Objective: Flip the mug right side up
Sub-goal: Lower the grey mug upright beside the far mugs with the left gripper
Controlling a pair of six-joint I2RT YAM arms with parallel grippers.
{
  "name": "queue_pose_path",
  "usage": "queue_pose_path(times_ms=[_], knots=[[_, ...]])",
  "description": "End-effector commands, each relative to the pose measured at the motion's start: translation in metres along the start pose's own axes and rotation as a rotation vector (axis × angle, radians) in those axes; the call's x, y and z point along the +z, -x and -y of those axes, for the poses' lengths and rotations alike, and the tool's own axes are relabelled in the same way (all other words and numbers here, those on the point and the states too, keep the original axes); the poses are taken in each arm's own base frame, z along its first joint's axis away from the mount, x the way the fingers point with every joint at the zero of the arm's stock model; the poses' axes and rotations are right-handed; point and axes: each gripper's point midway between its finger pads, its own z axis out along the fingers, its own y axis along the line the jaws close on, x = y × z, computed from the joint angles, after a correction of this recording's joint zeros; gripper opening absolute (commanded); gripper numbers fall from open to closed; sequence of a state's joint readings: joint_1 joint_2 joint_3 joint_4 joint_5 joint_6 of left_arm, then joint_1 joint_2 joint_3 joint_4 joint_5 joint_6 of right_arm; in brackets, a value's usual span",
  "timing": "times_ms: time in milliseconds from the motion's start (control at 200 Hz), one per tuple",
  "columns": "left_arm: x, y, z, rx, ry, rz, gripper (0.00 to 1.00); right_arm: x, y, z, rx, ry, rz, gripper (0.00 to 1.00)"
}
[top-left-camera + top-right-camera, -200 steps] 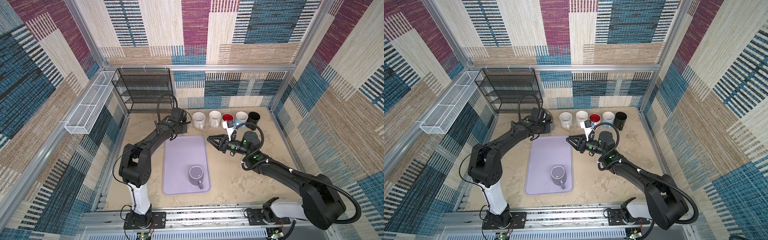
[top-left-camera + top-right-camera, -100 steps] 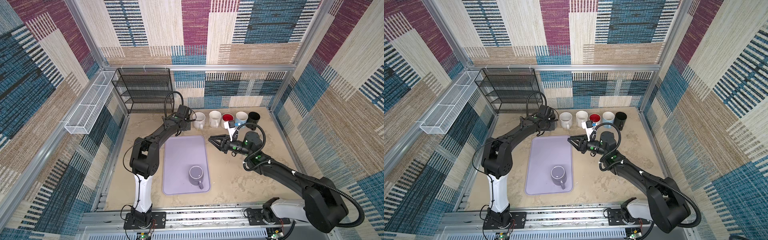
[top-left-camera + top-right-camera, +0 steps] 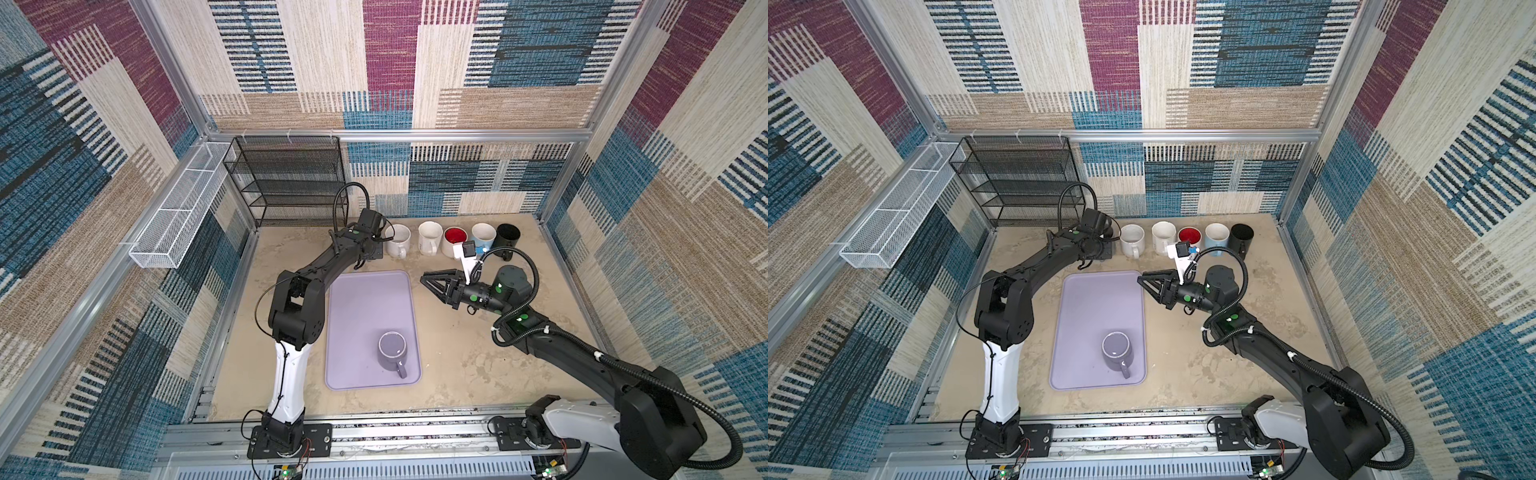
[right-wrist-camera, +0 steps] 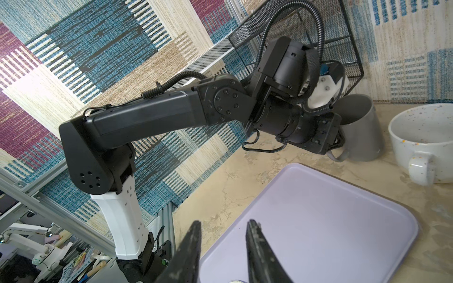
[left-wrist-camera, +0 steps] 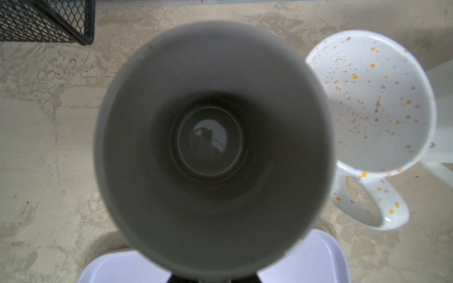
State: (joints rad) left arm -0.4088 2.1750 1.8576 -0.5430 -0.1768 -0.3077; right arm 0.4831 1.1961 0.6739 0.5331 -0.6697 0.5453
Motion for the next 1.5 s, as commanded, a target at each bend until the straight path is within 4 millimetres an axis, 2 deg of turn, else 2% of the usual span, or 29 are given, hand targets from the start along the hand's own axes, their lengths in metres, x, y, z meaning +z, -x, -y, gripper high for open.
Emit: queue_pose_path(times_ms=[0,616,927,1493], knots=[[-0.001,0.011,0.002,0.006,0.001,0.033,0.0,-0.003,0.003,-0.004,-0.002,0.001,0.013,0.34],[0.018,0.002,0.001,-0.004,-0.014,-0.016,0.0,-0.011,0.001,-0.007,0.006,-0.008,0.016,0.36],[0.015,0.005,-0.002,-0.013,-0.011,-0.016,0.0,-0.01,0.001,-0.007,0.012,-0.004,0.017,0.36],[0.013,0.006,-0.003,-0.013,-0.021,-0.02,0.31,-0.011,-0.003,-0.003,0.016,-0.018,0.012,0.36]])
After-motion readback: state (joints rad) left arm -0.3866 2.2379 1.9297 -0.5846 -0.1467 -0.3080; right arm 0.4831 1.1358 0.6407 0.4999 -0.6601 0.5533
